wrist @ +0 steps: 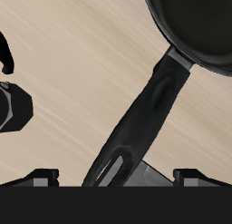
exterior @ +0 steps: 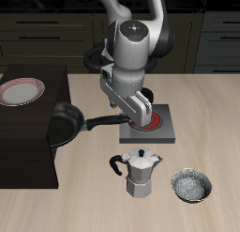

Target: Place the frypan on the stove

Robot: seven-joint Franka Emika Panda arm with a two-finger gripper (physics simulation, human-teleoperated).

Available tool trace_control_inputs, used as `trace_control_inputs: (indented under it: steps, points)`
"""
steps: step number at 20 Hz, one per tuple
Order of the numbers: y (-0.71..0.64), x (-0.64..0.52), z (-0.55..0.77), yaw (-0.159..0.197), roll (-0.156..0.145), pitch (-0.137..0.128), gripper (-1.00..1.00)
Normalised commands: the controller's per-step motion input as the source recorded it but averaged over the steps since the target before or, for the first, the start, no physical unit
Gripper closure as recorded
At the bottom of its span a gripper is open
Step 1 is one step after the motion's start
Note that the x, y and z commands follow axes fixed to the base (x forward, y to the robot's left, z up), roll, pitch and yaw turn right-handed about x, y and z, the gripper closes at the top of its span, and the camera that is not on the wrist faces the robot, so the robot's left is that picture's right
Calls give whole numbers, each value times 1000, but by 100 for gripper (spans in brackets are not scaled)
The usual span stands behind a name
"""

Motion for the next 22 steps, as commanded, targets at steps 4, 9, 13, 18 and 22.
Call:
trace_control_inputs:
  steps: [4, 9, 13, 18, 22]
  points:
    - [-61, 42, -201, -23, -6, 27, -100]
    - [-4, -14, -198, -6, 17, 4, 100]
    - [47, -10, -10, 38, 17, -1, 100]
    - [13, 14, 70, -15, 6, -7, 100]
    - [56, -24, 98, 18, 0, -2, 100]
